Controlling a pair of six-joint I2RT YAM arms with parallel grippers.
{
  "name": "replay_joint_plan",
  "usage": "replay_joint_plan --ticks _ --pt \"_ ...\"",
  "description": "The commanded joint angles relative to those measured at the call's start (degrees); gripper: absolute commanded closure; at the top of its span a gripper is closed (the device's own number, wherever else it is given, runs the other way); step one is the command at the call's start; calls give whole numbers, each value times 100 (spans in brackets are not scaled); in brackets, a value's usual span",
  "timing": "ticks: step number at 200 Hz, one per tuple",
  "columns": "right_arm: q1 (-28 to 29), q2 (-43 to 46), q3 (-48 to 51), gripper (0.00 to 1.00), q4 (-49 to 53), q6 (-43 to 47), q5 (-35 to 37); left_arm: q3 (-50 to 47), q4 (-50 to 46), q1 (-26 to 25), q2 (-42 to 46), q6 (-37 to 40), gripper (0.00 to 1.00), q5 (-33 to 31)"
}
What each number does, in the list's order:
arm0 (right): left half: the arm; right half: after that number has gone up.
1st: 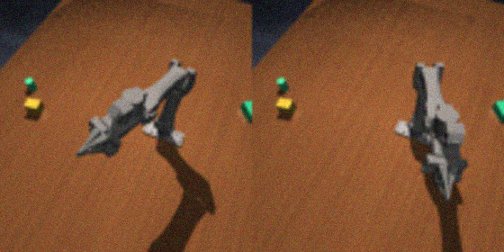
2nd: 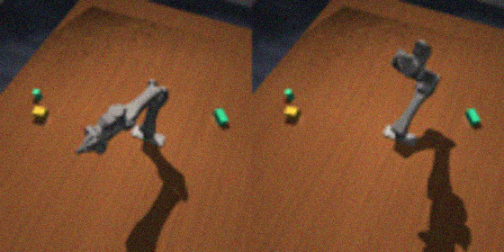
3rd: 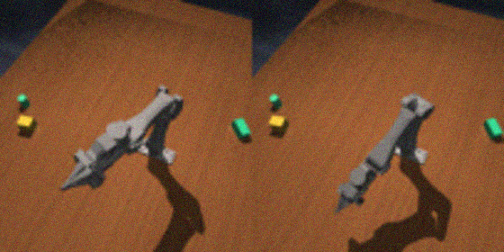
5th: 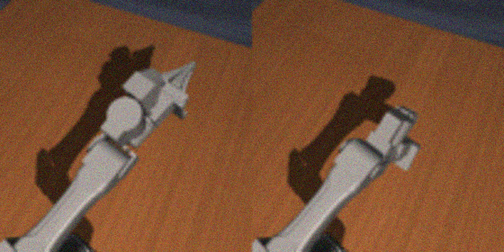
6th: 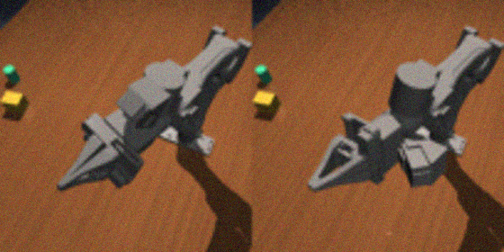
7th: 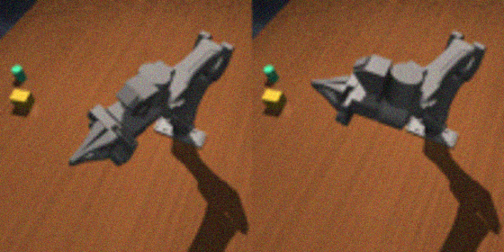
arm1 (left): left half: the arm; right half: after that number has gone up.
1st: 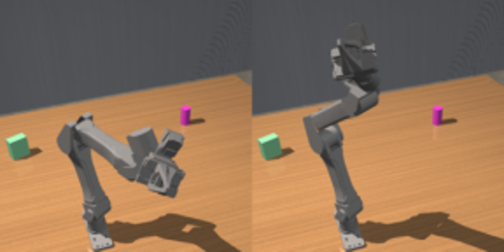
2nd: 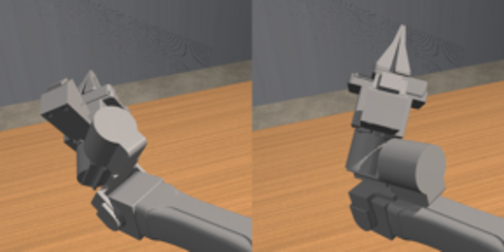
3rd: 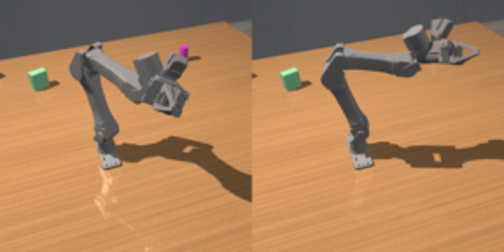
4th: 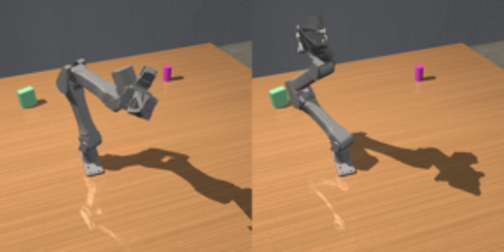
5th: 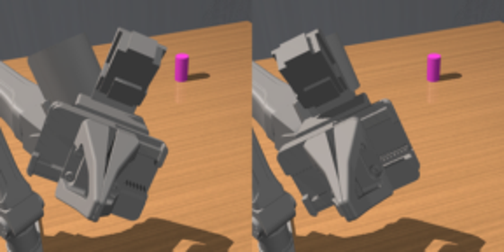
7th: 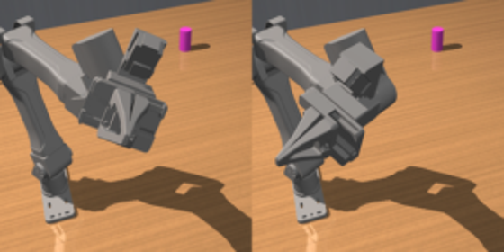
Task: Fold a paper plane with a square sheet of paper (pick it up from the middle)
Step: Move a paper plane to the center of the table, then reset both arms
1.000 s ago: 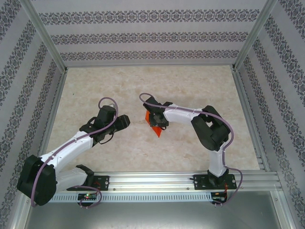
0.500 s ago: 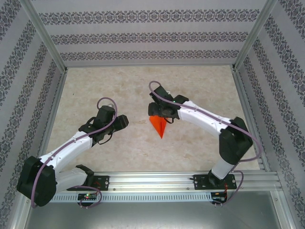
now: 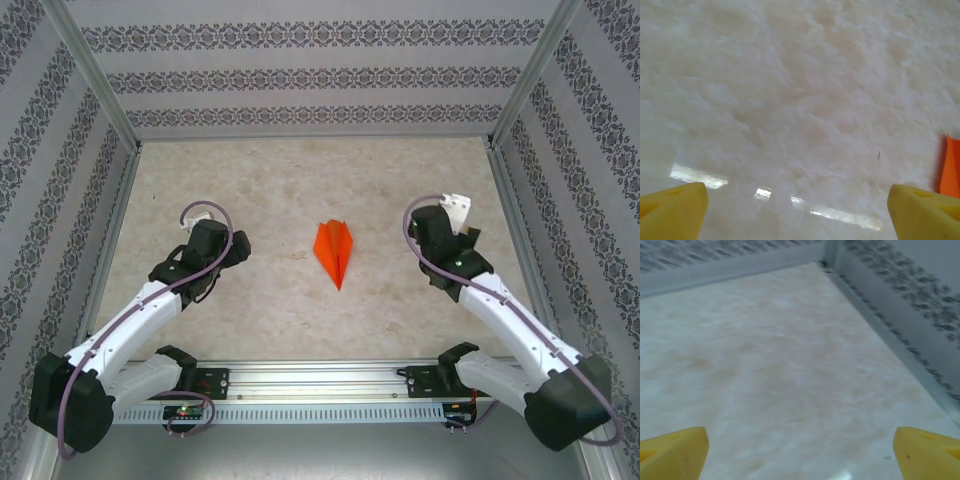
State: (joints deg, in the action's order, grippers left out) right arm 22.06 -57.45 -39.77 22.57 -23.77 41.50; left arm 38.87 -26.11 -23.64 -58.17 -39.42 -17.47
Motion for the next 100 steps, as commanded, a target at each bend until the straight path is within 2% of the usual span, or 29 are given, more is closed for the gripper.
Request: replay_joint_plan --ticks 1,8,16,30,43,51,62,86,100 --pt "-606 104 964 5 -1782 1008 59 88 -142 206 105 306 4 -866" --pt "-847 110 1029 2 -1863 972 -89 121 -147 278 71 384 4 -976" --pt "-1192 54 952 2 -1724 983 -588 163 -168 369 15 456 3 -1084" --pt "-1565 -325 1174 2 -2446 1349 -1239 246 -225 558 -101 508 3 -1211" --pt "-1622 -874 1403 2 -3325 1691 -1184 237 -89 718 -166 638 3 -1218" --pt "-1693 -1214 1463 2 -3851 1893 -1451 209 46 807 -179 774 3 -1165" --pt "-1777 -1542 1045 2 -3468 1962 -1781 177 240 893 -212 984 3 -1172" --pt "-1911 -1963 1171 2 -4852 2163 -2457 68 531 1055 -270 1204 3 -1334" --pt "-1951 -2231 1038 2 -5150 2332 -2654 -63 847 1156 -255 1191 3 -1461"
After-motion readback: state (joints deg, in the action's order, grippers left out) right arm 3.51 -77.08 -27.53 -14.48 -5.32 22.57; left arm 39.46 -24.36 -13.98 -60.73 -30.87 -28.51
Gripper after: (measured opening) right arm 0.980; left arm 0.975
